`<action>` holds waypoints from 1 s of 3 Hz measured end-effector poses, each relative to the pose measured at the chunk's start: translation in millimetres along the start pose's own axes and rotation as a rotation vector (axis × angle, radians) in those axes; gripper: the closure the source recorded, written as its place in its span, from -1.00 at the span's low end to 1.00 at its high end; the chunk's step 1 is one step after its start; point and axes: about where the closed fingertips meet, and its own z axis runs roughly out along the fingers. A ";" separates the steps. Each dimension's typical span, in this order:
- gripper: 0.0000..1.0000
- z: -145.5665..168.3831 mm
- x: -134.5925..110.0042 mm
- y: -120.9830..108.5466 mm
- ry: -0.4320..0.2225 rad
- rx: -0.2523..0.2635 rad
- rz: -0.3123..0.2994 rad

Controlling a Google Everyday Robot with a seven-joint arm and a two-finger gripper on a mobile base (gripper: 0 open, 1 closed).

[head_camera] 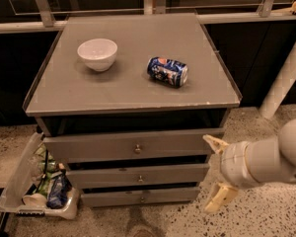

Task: Open bottom drawer

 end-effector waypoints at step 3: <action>-1.00 145.2 82.2 32.9 -0.006 0.003 -0.008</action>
Offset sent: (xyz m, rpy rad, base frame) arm -0.0049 0.0232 -0.1880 0.0210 -0.0528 0.0428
